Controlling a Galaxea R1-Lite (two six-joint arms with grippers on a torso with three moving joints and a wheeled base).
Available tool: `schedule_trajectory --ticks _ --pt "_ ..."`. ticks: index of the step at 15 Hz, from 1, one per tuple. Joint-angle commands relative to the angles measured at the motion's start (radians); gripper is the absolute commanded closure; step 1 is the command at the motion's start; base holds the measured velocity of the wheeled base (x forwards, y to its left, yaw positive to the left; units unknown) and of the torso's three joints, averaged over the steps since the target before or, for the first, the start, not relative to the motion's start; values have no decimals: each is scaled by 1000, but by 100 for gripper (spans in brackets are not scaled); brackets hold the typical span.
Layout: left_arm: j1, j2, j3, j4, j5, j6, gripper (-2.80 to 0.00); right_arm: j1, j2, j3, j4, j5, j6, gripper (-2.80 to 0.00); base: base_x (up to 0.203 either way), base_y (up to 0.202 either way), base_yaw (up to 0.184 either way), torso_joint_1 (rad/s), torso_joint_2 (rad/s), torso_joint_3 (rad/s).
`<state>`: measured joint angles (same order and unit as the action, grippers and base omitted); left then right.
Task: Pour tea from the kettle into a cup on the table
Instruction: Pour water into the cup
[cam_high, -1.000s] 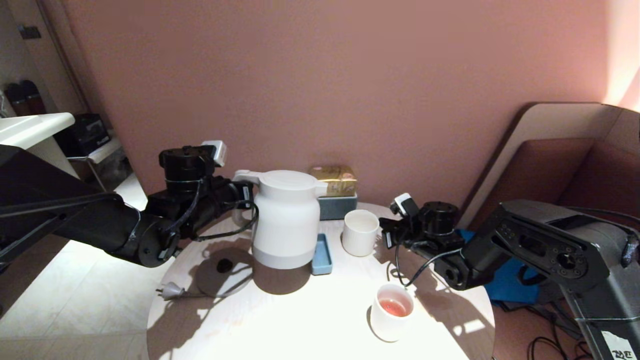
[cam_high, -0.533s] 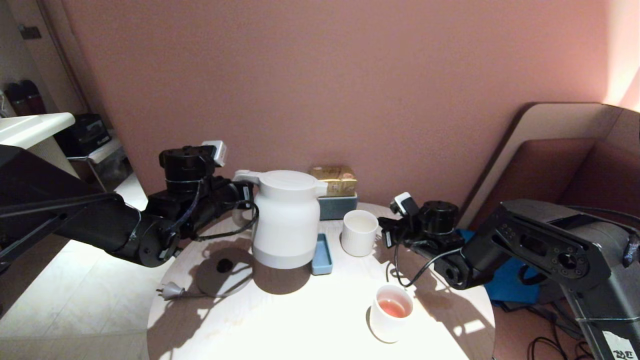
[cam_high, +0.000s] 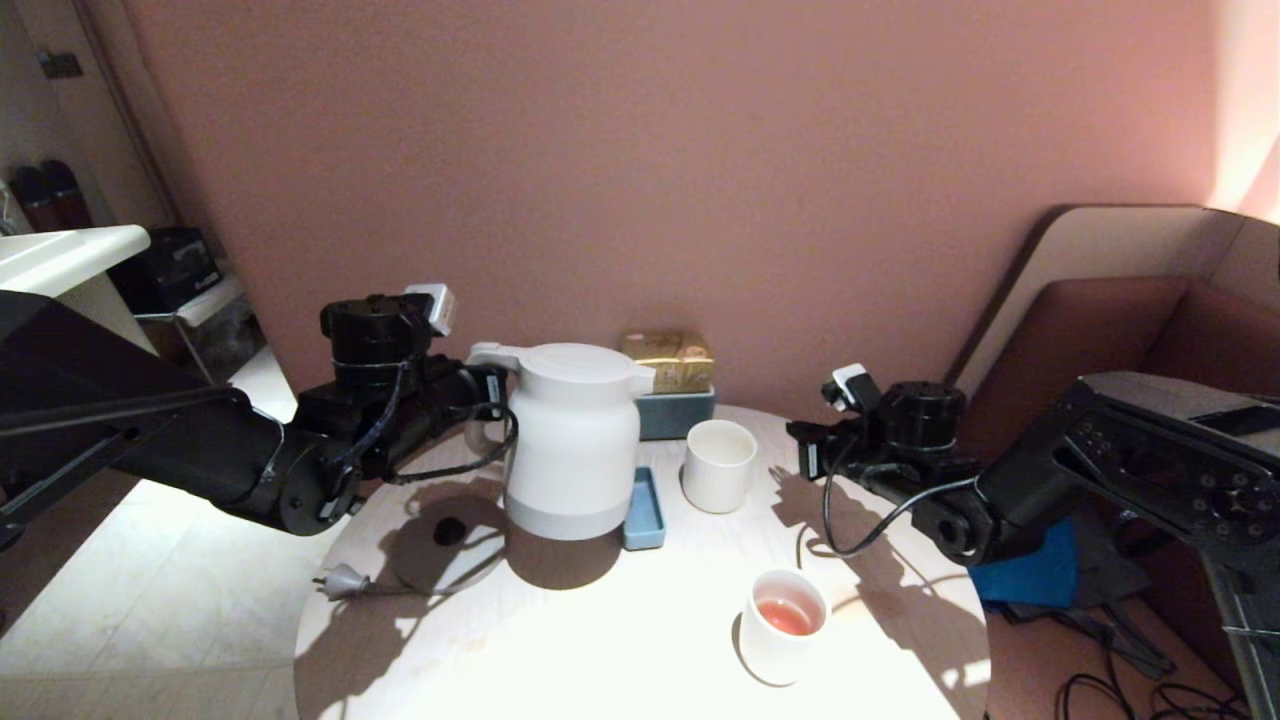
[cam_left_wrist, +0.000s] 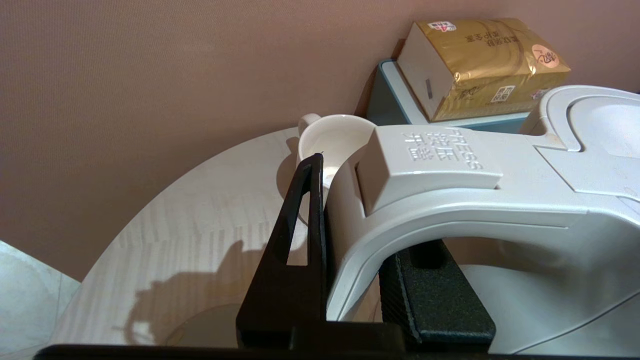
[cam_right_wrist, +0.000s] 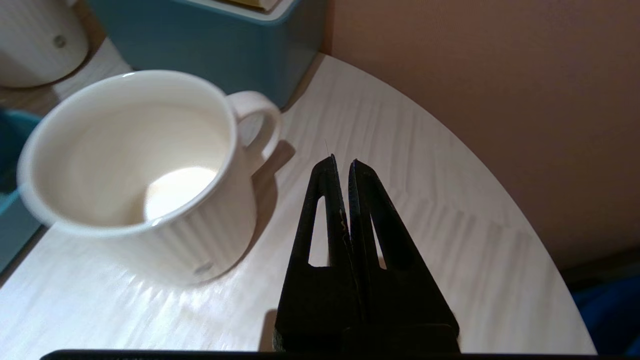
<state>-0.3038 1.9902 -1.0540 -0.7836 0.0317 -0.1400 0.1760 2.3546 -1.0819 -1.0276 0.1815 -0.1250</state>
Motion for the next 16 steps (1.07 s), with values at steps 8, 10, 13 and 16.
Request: schedule_trajectory --ticks 8,10,13,16 --pt "0 39 8 -91 2 -1 0 -15 -744 302 272 -20 -12 0 0 0 0 0 0 0" --pt "0 30 22 -103 1 2 0 -19 -937 322 455 -73 -8 0 0 0 0 0 0 0" --pt "-6 20 36 -119 1 6 0 -22 -1253 379 682 -196 -9 0 0 0 0 0 0 0" --pt "-27 6 46 -124 2 7 0 -23 -1586 436 970 -289 -5 0 0 0 0 0 0 0"
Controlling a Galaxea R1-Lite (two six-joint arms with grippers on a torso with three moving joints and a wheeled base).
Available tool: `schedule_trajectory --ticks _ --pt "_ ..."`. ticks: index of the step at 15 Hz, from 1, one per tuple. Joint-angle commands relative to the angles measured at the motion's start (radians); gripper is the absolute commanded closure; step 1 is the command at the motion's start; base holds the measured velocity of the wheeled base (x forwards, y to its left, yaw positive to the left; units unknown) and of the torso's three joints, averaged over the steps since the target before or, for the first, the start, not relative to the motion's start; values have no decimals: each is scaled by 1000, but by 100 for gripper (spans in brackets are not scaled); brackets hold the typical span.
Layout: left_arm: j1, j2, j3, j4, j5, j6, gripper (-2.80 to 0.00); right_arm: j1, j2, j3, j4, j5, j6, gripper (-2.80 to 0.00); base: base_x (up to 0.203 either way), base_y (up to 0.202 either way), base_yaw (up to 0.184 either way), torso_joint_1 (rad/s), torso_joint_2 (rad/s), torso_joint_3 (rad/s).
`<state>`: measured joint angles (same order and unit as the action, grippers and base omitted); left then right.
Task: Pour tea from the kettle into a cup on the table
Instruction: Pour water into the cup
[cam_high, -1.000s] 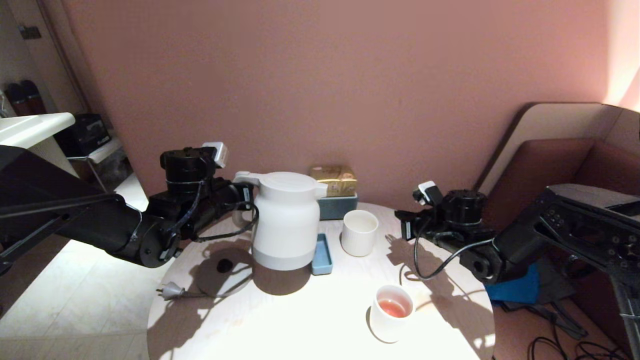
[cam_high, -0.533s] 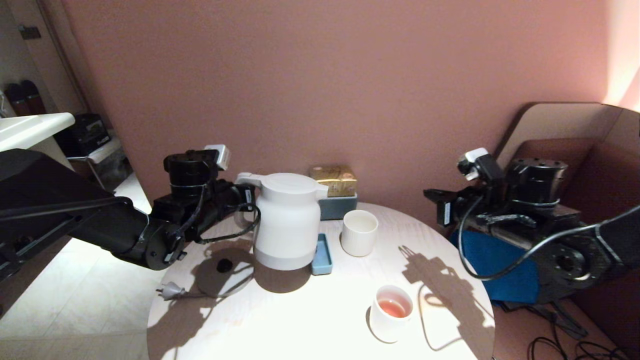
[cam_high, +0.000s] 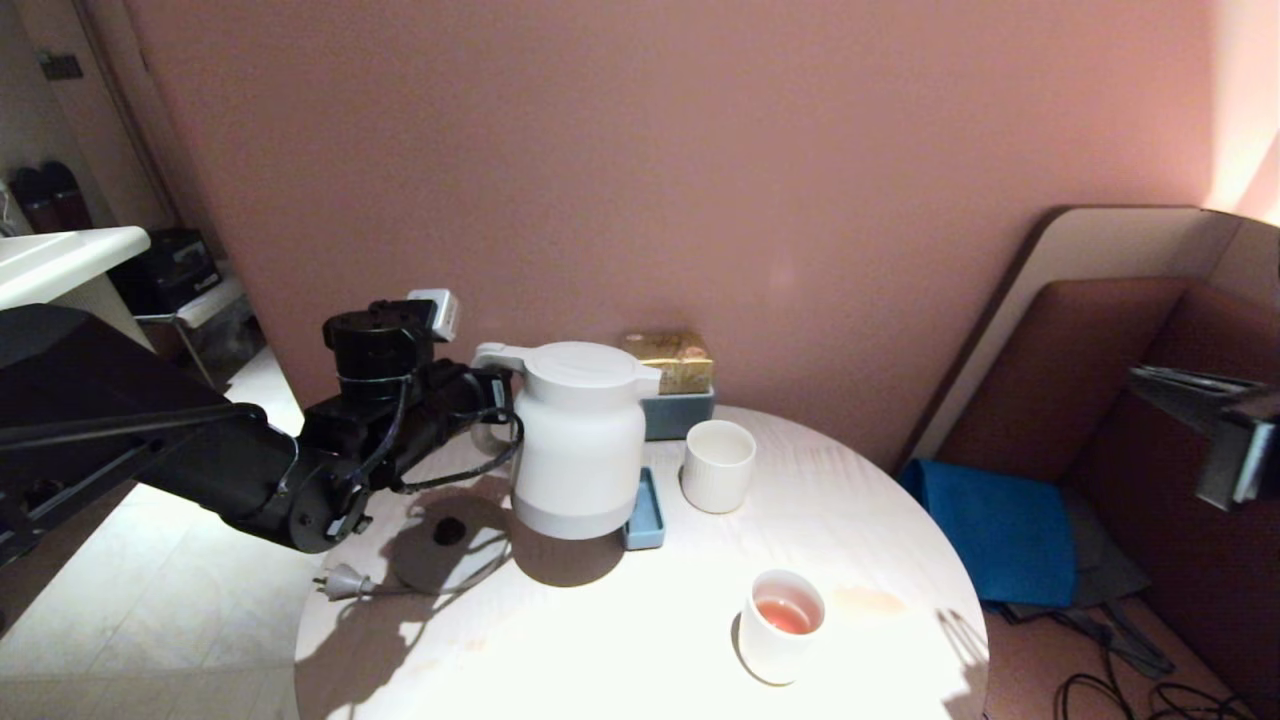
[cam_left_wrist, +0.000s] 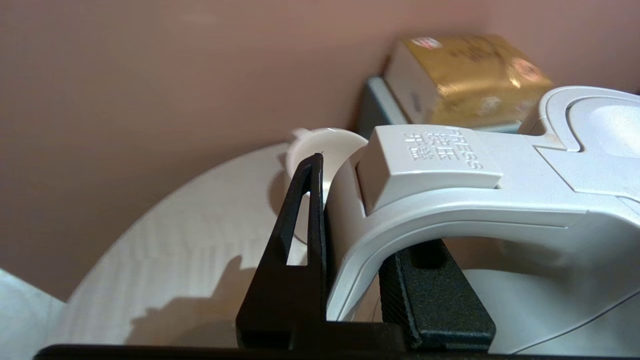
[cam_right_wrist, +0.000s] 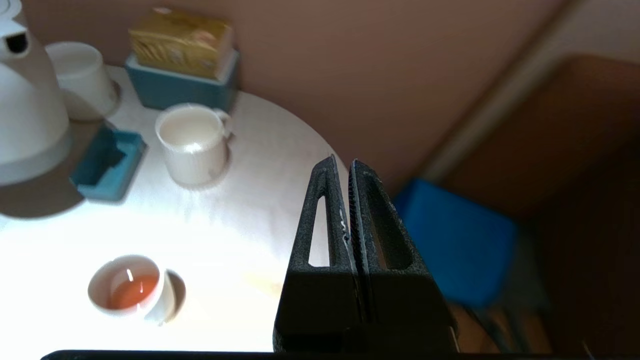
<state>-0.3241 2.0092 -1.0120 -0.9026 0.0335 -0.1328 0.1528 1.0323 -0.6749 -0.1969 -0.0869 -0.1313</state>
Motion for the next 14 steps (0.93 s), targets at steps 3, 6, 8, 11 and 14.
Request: schedule_trajectory --ticks 3,6,8,11,14 --pt "-9 -24 1 -6 0 -4 0 -8 -554 153 302 -58 10 0 0 0 0 0 0 0" --pt "-13 -23 3 -4 0 -4 0 -154 -728 271 377 -74 22 0 0 0 0 0 0 0" --pt "-12 -24 0 -4 0 -4 0 -243 -752 343 359 -18 35 0 0 0 0 0 0 0" --pt "-10 -23 -2 -4 0 -5 0 -242 -757 477 205 98 64 0 0 0 0 0 0 0" --pt "-12 -24 0 -4 0 -4 0 -216 -764 550 108 184 59 0 0 0 0 0 0 0"
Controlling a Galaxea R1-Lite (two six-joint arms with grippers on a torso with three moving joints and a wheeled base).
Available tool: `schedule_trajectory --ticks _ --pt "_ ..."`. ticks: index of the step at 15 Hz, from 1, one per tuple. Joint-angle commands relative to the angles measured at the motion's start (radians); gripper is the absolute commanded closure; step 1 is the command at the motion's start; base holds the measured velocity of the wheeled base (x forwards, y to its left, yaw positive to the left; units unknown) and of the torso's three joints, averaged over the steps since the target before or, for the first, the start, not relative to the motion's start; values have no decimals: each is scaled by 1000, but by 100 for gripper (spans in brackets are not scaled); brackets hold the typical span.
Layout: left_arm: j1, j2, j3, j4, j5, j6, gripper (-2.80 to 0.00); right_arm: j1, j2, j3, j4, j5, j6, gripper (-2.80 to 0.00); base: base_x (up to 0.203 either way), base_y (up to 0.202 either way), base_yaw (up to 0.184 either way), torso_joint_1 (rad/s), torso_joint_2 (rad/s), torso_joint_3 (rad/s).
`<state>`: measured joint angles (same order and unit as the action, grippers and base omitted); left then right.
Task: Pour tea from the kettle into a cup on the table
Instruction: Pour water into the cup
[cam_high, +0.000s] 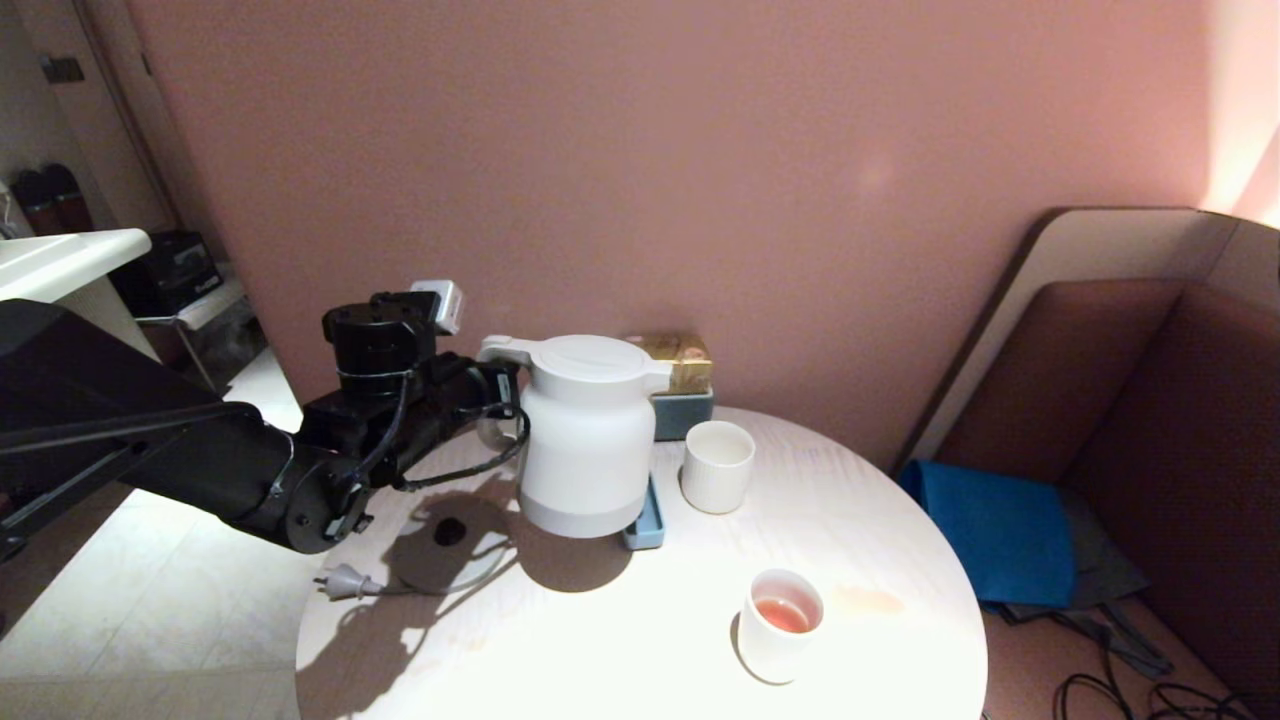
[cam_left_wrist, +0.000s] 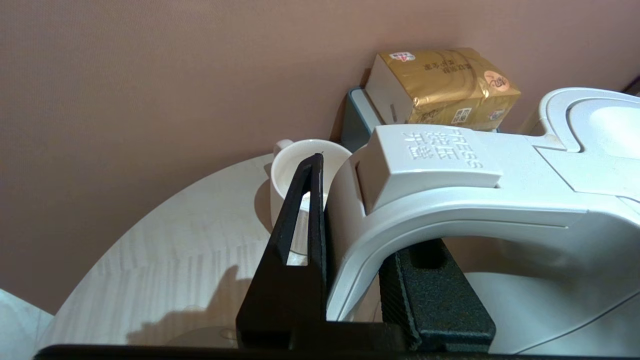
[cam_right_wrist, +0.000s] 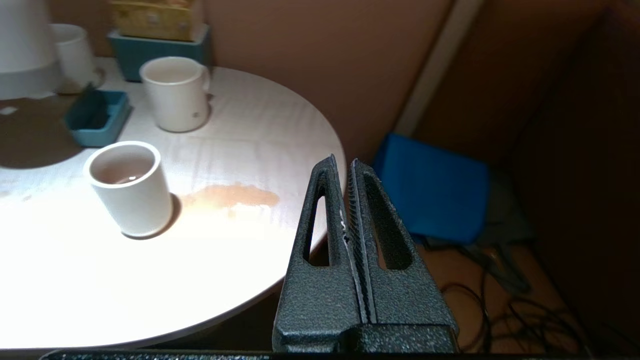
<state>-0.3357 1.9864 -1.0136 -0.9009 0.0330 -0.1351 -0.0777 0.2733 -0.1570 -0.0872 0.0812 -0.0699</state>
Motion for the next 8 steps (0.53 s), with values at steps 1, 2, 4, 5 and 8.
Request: schedule_trajectory --ticks 1,2,4,5,8 --pt "0 -4 0 -6 1 -1 0 42 -21 46 12 21 0 0 0 0 0 0 0 0" --pt "0 -9 0 -6 1 -1 0 77 -38 54 47 19 1 0 0 0 0 0 0 0" --pt "1 -9 0 -4 1 -1 0 91 -100 70 98 22 -1 0 0 0 0 0 0 0" --pt "1 -11 0 -4 1 -1 0 88 -143 88 104 22 -6 0 0 0 0 0 0 0" --pt "1 -9 -2 -4 1 -1 0 83 -243 116 122 3 -32 0 0 0 0 0 0 0"
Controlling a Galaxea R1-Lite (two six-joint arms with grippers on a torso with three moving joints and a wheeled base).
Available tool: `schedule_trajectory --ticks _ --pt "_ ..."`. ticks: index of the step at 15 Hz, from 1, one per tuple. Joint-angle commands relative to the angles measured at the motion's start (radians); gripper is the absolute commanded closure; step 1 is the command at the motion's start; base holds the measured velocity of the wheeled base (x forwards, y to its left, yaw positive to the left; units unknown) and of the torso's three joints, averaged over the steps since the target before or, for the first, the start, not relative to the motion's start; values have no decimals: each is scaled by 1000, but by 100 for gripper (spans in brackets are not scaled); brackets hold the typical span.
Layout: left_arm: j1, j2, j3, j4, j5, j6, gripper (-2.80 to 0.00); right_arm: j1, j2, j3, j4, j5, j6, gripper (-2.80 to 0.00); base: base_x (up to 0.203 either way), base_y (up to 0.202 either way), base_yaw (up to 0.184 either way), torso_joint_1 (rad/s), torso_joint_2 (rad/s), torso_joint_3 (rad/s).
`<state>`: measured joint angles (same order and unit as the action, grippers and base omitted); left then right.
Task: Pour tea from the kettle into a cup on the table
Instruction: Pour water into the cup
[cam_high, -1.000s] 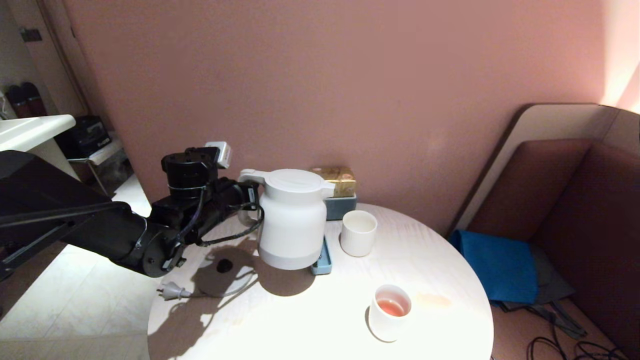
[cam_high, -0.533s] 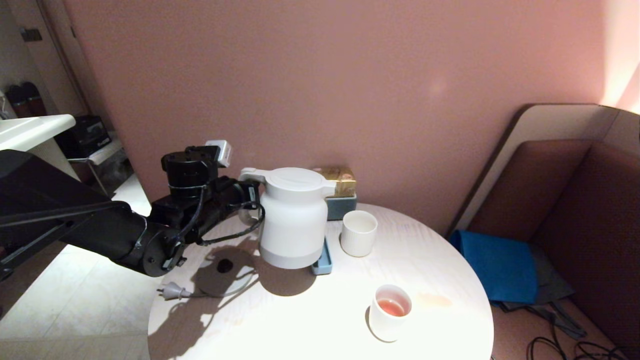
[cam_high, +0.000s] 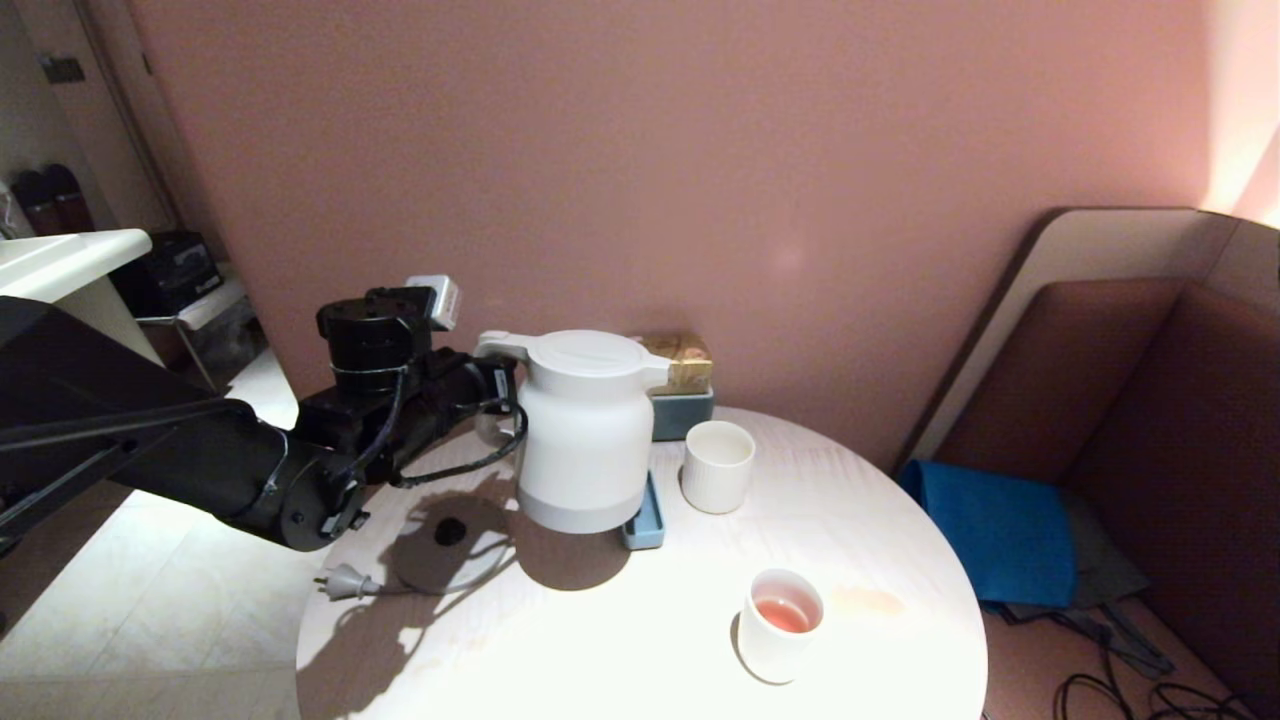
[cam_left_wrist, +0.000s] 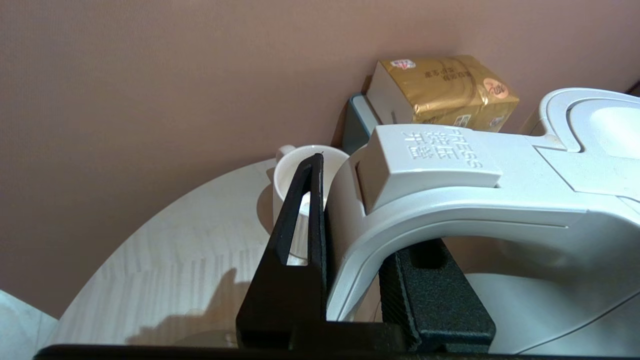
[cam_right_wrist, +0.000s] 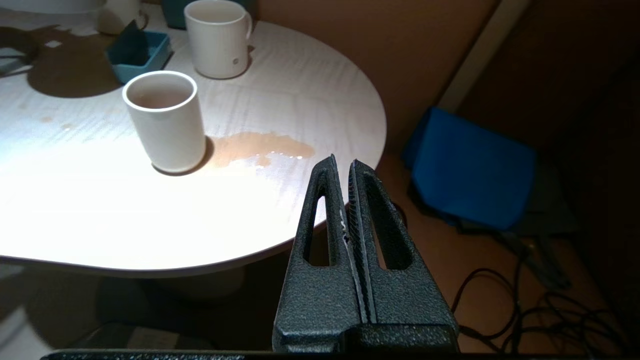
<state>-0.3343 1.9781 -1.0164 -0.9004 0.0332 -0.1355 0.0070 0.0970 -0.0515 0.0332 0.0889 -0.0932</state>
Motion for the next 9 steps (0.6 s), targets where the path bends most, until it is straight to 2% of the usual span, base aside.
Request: schedule_trajectory --ticks 1,3,5,9 --pt "0 -5 -1 -5 1 -1 0 -5 -81 10 4 -11 -12 0 0 0 0 0 0 0" --pt "0 -21 -1 -3 2 -1 0 -6 -96 40 7 -53 -48 0 0 0 0 0 0 0" --pt "0 -21 -2 -3 2 2 0 -5 -97 38 8 -58 -29 0 0 0 0 0 0 0" --pt "-15 15 -46 0 2 45 0 -5 -97 39 -4 -87 92 0 0 0 0 0 0 0"
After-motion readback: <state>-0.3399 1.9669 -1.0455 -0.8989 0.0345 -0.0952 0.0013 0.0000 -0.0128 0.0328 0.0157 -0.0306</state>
